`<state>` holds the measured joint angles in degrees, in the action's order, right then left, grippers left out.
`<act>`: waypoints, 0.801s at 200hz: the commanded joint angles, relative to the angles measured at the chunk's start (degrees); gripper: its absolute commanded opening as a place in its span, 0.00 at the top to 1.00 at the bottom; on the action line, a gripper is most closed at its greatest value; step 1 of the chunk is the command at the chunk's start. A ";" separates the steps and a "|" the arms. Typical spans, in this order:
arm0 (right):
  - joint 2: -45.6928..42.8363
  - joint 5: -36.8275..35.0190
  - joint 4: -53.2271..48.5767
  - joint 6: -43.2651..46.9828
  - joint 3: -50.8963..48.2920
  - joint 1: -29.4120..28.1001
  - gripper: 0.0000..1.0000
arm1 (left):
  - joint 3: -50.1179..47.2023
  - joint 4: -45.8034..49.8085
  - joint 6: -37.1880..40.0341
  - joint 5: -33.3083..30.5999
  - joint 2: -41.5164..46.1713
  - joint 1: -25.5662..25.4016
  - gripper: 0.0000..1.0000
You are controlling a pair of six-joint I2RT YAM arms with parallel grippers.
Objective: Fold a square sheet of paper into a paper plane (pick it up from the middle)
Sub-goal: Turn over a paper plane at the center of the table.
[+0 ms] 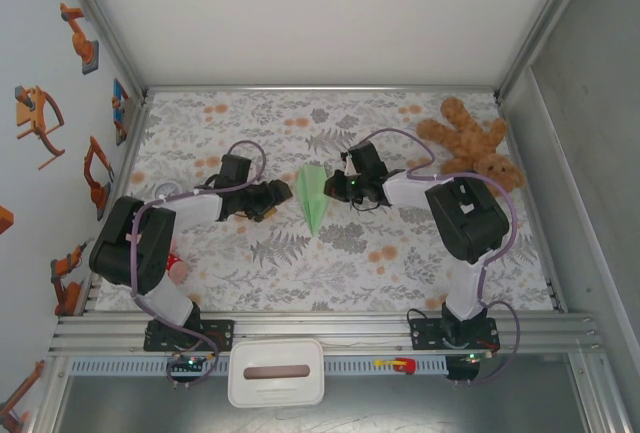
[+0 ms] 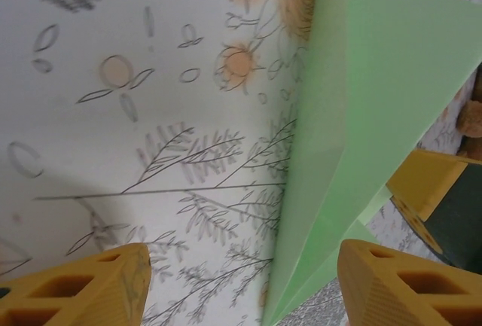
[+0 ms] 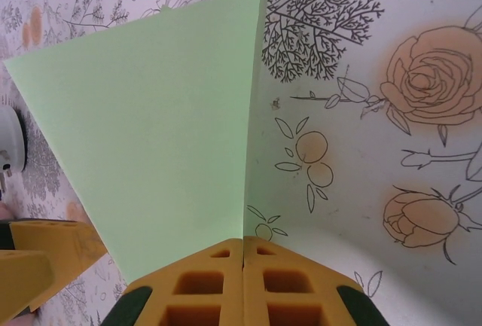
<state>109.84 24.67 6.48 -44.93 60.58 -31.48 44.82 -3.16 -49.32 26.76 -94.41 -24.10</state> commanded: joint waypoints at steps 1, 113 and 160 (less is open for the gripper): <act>-0.58 0.90 0.90 0.52 -0.53 0.37 1.00 | 3.06 -0.07 0.80 1.93 -1.28 -0.67 0.36; 0.48 1.37 1.05 0.11 -0.02 0.47 1.00 | 16.02 6.94 1.95 -0.74 -13.31 -3.66 0.71; -1.83 0.12 1.06 0.20 -0.98 1.11 1.00 | 15.79 7.24 3.00 -3.06 -12.32 -3.43 0.92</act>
<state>109.84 25.50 6.94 -44.95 60.55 -31.20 59.88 2.63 -47.70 24.99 -107.77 -27.68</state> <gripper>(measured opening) 0.049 0.099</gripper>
